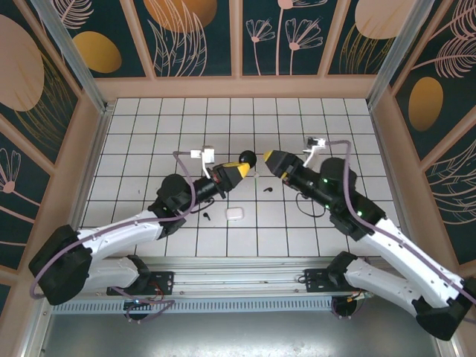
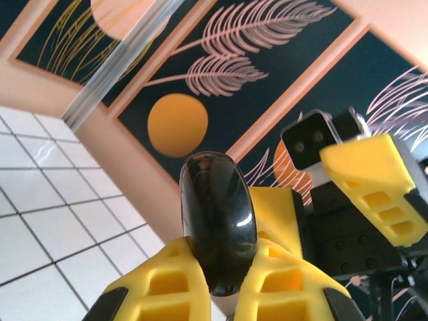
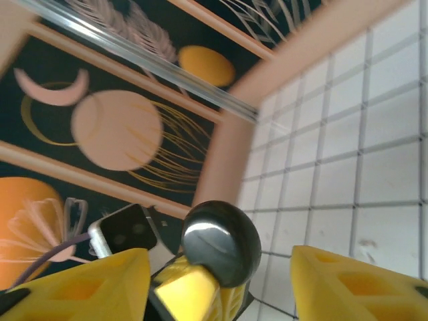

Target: Insert wireless bluetooth earbuds into charging case

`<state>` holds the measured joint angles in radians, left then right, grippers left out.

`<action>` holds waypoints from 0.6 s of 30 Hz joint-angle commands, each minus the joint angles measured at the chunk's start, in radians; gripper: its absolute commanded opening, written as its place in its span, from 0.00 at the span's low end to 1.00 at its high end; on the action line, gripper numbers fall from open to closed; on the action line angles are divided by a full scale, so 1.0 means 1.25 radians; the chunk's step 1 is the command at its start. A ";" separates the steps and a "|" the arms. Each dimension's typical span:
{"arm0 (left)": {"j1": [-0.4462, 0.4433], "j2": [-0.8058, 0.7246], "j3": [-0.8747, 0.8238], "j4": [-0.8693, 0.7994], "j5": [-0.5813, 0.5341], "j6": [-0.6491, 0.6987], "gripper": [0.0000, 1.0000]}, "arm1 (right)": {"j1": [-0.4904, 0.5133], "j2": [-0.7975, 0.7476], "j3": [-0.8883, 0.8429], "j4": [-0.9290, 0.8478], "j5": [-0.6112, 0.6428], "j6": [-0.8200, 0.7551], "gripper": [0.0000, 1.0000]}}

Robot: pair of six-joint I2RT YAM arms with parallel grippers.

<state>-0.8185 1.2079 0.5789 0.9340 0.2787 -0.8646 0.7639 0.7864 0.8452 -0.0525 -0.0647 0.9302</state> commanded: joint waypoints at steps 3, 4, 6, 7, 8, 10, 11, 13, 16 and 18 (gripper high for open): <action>0.015 -0.033 0.027 0.040 0.090 -0.105 0.00 | -0.010 -0.005 -0.039 0.224 -0.109 -0.102 0.55; 0.014 -0.032 0.033 0.048 0.101 -0.118 0.00 | -0.010 0.008 -0.035 0.237 -0.134 -0.105 0.57; 0.015 -0.030 0.045 0.076 0.122 -0.150 0.00 | -0.010 0.037 -0.020 0.259 -0.178 -0.110 0.59; 0.014 -0.028 0.049 0.088 0.129 -0.160 0.00 | -0.010 0.047 -0.016 0.264 -0.187 -0.110 0.59; 0.015 -0.028 0.055 0.099 0.135 -0.169 0.00 | -0.010 0.060 -0.008 0.263 -0.191 -0.109 0.59; 0.015 -0.030 0.065 0.104 0.144 -0.178 0.00 | -0.010 0.073 -0.003 0.267 -0.189 -0.104 0.56; 0.015 -0.032 0.068 0.107 0.145 -0.181 0.00 | -0.011 0.075 -0.008 0.279 -0.192 -0.098 0.53; 0.015 -0.036 0.068 0.109 0.146 -0.184 0.00 | -0.014 0.075 -0.021 0.317 -0.206 -0.083 0.49; 0.015 -0.042 0.065 0.105 0.145 -0.185 0.00 | -0.017 0.078 -0.028 0.350 -0.233 -0.068 0.42; 0.015 -0.042 0.063 0.105 0.143 -0.187 0.00 | -0.017 0.081 -0.029 0.358 -0.252 -0.068 0.37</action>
<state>-0.8021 1.1767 0.6323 1.0054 0.4385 -1.0763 0.7494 0.8894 0.8124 0.2970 -0.3107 0.8364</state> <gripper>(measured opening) 0.050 0.392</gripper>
